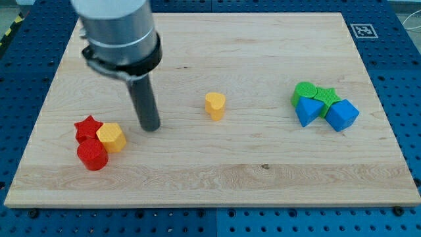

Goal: Push the yellow heart to the yellow hexagon

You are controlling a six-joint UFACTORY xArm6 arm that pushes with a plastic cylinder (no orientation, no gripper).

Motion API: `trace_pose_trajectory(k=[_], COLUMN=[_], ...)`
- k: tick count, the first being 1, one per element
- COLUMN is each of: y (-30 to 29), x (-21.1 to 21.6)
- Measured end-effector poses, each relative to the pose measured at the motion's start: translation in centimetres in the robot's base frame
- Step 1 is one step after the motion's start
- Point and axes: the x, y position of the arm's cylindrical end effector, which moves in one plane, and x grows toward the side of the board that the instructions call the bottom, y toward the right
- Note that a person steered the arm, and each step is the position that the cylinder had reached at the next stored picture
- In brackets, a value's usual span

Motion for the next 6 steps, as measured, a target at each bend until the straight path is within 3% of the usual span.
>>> trace_pose_trajectory(k=[1,2,4,6], y=[-0.5,4.7,13.3,12.7], x=[-4.1,-5.7,-4.8,-2.1])
